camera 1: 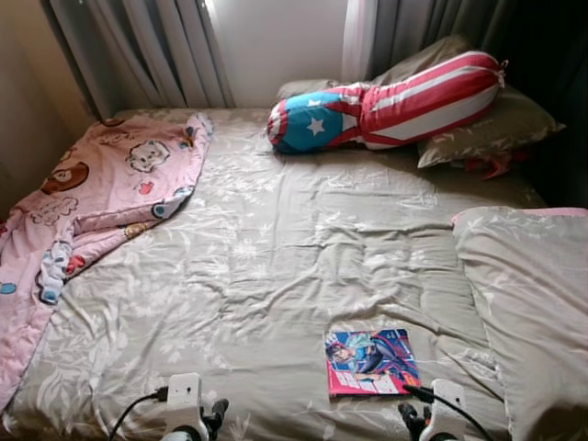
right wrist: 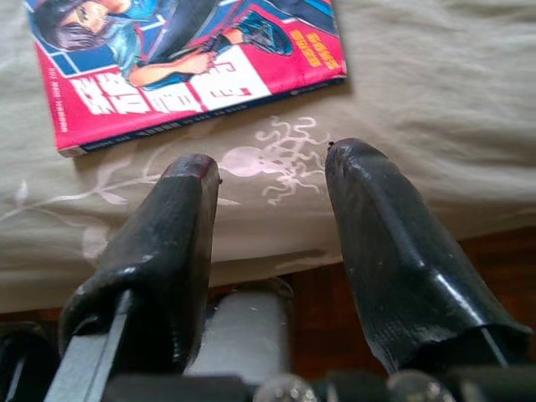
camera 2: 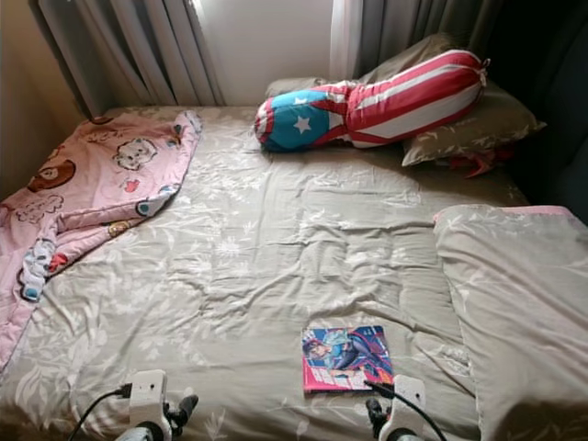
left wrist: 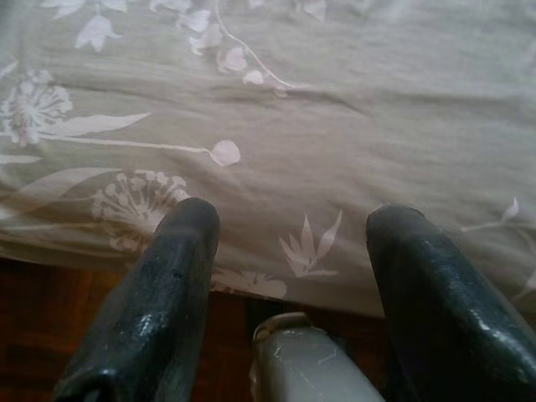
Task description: Clean up the room
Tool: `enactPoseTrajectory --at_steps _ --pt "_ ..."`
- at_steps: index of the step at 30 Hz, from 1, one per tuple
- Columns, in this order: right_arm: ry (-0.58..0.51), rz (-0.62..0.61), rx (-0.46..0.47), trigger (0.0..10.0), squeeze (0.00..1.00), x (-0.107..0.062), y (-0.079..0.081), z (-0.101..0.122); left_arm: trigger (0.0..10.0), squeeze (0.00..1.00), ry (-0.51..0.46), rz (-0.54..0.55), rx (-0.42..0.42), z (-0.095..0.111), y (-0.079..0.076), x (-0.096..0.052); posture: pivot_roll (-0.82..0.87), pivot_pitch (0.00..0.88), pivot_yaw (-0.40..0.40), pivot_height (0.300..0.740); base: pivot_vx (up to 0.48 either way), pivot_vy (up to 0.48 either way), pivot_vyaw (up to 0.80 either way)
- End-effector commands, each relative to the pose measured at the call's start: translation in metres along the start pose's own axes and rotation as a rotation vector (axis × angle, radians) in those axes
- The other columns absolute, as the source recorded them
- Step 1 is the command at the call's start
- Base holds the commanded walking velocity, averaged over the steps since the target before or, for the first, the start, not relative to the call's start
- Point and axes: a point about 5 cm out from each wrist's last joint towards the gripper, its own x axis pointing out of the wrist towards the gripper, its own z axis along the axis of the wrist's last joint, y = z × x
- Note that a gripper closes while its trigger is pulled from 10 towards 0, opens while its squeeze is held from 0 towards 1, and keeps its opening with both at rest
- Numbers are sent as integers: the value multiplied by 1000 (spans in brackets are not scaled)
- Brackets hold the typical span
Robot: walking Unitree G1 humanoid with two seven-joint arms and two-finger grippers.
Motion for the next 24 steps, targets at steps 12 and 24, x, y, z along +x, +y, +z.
enactPoseTrajectory --at_steps 12,24 --pt "99 -93 -12 10000 0 -15 -38 -28 10000 0 63 15 74 -5 1 1 -55 0 4 730 0 0 353" --pt "114 -66 -24 10000 0 -13 -31 -29 10000 0 90 55 74 -12 9 -2 -51 0 3 730 0 377 67"
